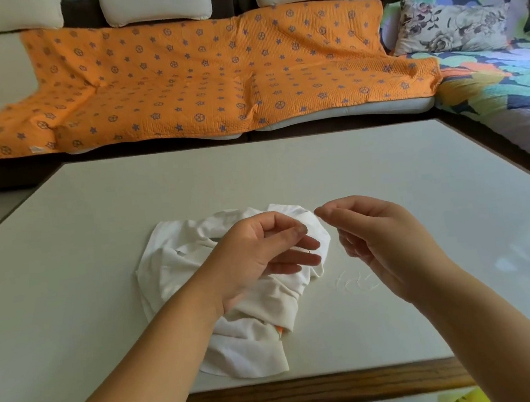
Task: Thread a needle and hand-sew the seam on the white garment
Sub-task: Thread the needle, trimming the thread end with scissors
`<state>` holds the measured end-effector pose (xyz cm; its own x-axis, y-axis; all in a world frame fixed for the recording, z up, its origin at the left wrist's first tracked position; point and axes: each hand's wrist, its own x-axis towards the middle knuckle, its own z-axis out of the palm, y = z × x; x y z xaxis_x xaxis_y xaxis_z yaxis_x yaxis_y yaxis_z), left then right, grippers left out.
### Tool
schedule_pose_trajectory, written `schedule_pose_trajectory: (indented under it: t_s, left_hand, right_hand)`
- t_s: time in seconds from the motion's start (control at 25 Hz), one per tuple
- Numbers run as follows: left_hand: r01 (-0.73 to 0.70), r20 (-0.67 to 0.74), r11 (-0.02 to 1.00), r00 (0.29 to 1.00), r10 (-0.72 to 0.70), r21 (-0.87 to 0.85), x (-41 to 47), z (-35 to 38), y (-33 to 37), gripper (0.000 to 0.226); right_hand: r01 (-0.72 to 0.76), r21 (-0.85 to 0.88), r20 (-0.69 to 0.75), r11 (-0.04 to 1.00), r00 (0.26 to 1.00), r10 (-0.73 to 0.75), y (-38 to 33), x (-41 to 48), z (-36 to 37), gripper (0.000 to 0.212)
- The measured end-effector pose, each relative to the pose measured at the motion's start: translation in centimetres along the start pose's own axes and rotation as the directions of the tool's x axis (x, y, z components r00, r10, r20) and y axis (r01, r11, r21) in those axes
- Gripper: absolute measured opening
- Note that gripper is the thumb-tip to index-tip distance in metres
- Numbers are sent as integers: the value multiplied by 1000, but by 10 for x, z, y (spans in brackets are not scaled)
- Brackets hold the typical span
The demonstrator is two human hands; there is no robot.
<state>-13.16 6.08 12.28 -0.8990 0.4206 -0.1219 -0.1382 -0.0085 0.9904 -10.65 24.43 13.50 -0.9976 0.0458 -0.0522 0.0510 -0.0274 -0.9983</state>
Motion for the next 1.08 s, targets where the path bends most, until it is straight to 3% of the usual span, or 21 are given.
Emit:
schedule_pose_trajectory:
  t_s: [0.12,0.24,0.44,0.6,1.08]
  left_hand:
    - [-39,-81,992,996,29,-118,-1,5,8,16]
    - [-81,-146,976,988,52,-203,-2,5,10,19]
    - [-105,-126,978,989,83,-178,2,3,6,22]
    - [-122,-124,976,987,101,-180,5,3,5,25]
    - [-123,-117,965,988,98,-230,12,11,6,20]
  right_hand:
    - [19,74,8,997,1000,-20,-10,3,4,16]
    - [58,43,2,997,998,-58,-12,5,7,14]
    - [160,-74,17,984,987,-159,-6,6,16,10]
    - [229,-154,-52,961,970,-239,-4,5,21,11]
    - [254,-103,-99,962,959,-264,-7,8,16,12]
